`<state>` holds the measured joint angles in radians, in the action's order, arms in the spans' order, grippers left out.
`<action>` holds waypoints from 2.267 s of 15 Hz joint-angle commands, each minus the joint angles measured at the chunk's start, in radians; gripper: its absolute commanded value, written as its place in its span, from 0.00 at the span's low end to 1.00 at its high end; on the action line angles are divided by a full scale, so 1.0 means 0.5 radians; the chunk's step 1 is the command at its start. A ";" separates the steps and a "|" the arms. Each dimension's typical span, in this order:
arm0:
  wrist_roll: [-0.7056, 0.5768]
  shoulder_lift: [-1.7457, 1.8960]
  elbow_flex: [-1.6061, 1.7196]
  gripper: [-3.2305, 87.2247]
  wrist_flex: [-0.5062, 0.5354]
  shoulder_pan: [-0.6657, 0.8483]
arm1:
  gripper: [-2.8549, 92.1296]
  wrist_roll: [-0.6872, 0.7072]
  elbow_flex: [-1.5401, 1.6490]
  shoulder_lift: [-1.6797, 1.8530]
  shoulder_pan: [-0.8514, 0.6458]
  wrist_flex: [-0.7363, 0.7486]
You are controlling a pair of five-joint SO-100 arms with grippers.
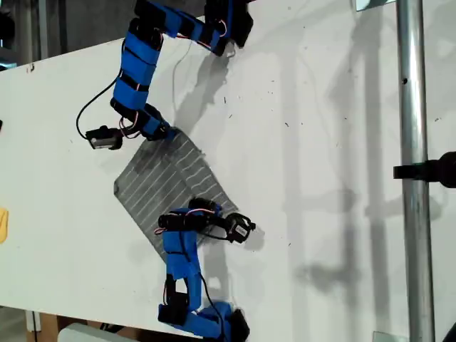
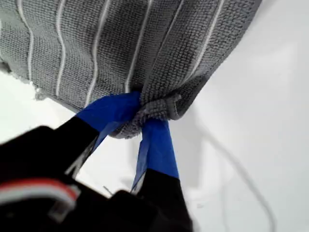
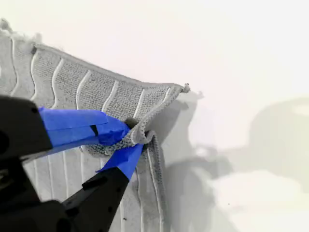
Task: Grasp corners of a towel and fold twice.
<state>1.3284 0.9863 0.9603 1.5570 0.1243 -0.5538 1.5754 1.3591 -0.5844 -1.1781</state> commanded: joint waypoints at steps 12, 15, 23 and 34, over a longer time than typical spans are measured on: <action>0.865 0.423 0.012 0.00 -0.015 -1.104 | 0.03 -1.243 0.847 1.460 1.583 -0.199; 0.930 0.494 0.015 0.00 0.025 -1.095 | 0.03 -1.218 0.847 1.399 1.574 -0.104; 0.951 1.715 1.144 0.00 0.196 -0.675 | 0.03 -0.202 0.187 0.788 0.518 0.040; 0.426 2.911 2.500 0.00 -0.193 0.018 | 0.03 0.233 -0.653 0.043 0.061 0.138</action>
<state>1.5263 2.4068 2.1675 1.4956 0.1657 -0.4510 1.2655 1.3545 -0.5185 -1.0907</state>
